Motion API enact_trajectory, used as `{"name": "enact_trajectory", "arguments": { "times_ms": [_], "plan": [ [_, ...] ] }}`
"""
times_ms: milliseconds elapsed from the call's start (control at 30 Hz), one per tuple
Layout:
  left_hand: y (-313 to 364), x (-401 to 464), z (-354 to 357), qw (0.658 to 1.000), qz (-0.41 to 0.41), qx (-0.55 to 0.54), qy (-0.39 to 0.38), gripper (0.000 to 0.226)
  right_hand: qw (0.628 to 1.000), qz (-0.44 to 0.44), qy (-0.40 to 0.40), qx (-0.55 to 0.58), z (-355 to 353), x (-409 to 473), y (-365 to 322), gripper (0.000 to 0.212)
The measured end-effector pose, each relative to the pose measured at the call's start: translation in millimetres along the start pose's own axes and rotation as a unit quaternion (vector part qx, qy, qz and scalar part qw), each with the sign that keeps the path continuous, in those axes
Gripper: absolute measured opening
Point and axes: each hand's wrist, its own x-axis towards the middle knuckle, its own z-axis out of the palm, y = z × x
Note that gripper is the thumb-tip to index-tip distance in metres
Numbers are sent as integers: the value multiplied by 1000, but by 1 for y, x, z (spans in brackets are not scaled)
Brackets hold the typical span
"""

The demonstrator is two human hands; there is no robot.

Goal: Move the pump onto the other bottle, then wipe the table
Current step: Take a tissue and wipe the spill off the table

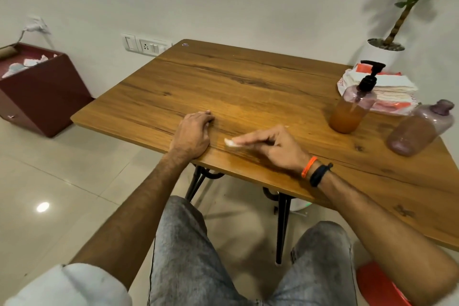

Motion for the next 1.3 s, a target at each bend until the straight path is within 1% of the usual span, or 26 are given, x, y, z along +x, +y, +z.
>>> {"name": "enact_trajectory", "arguments": {
  "times_ms": [33, 67, 100, 133, 200, 267, 400, 467, 500, 533, 600, 633, 667, 700, 733, 800, 967, 1067, 1100, 1167, 1233, 1300],
  "plan": [
    [0, 0, 0, 1000, -1, 1, -2, 37, 998, 29, 62, 6, -7, 6, 4, 37],
    [0, 0, 0, 1000, -2, 1, -4, 37, 992, 57, 112, -20, -11, 12, 7, 39],
    [1, 0, 0, 1000, -3, 0, -5, 37, 985, 79, 137, -68, -12, 17, 7, 41],
    [1, 0, 0, 1000, -3, -1, -6, 37, 979, 91, 136, -122, -10, 19, 8, 42],
    [0, -1, 0, 1000, -3, 0, -4, 37, 969, 76, 104, -209, 2, 17, 8, 44],
    [-1, -1, 0, 1000, -4, 0, -1, 37, 968, 36, 80, -235, 16, 5, 4, 46],
    [1, -2, 0, 1000, -2, 11, -3, 37, 977, -37, 3, -212, 33, -35, -8, 50],
    [2, -2, 0, 1000, -4, 13, -5, 37, 988, -55, -39, -142, 32, -49, -12, 50],
    [2, -2, 0, 1000, -5, 14, -6, 37, 993, -51, -42, -100, 28, -53, -13, 49],
    [2, -2, 0, 1000, -5, 14, -7, 37, 997, -38, -18, -68, 20, -53, -13, 47],
    [3, -3, 0, 1000, -3, 13, -8, 37, 995, 10, 88, -45, 2, -45, -6, 47],
    [4, -3, -1, 1000, -3, 12, -9, 37, 987, 35, 141, -64, -5, -39, -3, 47],
    [4, -3, -1, 1000, -2, 12, -8, 37, 977, 58, 176, -102, -9, -33, -2, 46],
    [5, -3, -1, 1000, 0, 13, -7, 37, 968, 76, 188, -151, -10, -29, -1, 45],
    [5, -3, -1, 1000, 0, 13, -5, 37, 961, 86, 180, -193, -8, -27, 0, 44],
    [5, -3, -1, 1000, 3, 13, -1, 37, 959, 69, 146, -232, 3, -31, 0, 44],
    [5, -4, -1, 1000, 2, 10, 1, 37, 968, 7, 74, -241, 28, -53, -13, 48],
    [7, -4, -3, 1000, 2, 10, -3, 37, 978, -3, 39, -204, 34, -65, -19, 48],
    [8, -4, -3, 1000, 2, 10, -5, 37, 984, 2, 28, -175, 32, -67, -21, 47],
    [8, -5, -4, 1000, 3, 12, -7, 37, 996, 37, 9, -76, 25, -65, -23, 41],
    [9, -4, -5, 1000, 3, 10, -12, 37, 996, 74, 39, 16, 14, -56, -23, 33],
    [11, -2, -6, 1000, -2, 6, -16, 37, 983, 104, 104, 106, 2, -43, -21, 26]
  ]
}}
